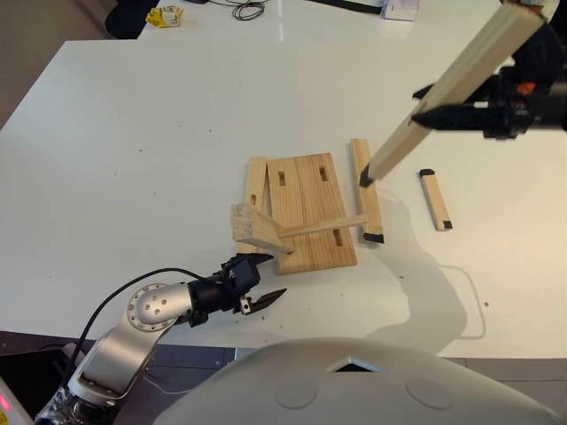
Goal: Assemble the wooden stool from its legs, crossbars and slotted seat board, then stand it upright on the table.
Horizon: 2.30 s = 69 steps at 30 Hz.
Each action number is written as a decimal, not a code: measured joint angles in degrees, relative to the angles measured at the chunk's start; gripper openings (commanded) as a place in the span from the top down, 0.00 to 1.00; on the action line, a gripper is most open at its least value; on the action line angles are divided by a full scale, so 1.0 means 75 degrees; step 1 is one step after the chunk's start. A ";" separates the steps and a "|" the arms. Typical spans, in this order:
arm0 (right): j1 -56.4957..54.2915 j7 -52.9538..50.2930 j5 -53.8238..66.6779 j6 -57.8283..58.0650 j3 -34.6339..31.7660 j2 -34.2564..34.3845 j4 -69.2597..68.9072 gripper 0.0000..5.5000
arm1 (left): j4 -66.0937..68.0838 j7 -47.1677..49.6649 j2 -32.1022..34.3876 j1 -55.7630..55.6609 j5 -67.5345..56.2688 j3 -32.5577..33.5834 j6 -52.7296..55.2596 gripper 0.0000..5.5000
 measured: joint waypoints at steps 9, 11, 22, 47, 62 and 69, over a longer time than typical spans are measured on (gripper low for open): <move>0.1538 0.0024 0.0017 -0.1217 -0.0188 0.0043 -0.1907 0.63 | 0.0400 -0.0021 0.0046 -0.0237 0.0063 0.0304 -0.0058 0.36; 0.1714 -0.0061 -0.0029 -0.1565 -0.0189 0.0145 -0.2141 0.63 | 0.0478 -0.0021 0.0047 -0.0289 0.0064 0.0362 -0.0068 0.36; 0.2507 -0.0341 -0.0542 -0.2758 0.0205 0.0644 -0.1880 0.63 | 0.0792 -0.0103 0.0065 -0.0717 0.0053 0.0653 -0.0079 0.36; 0.3093 -0.1076 -0.0323 -0.3046 0.0385 0.1180 -0.2098 0.63 | 0.1050 -0.0699 0.0331 -0.1224 -0.0090 0.1017 -0.0018 0.36; 0.3628 -0.1471 -0.0973 -0.3681 0.0952 0.1572 -0.2128 0.63 | 0.1115 -0.0927 0.0369 -0.1485 -0.0253 0.1061 0.0021 0.36; 0.3579 -0.1473 -0.1133 -0.3882 0.1056 0.1677 -0.1935 0.63 | 0.1155 -0.0983 0.0369 -0.1592 -0.0260 0.1067 0.0025 0.36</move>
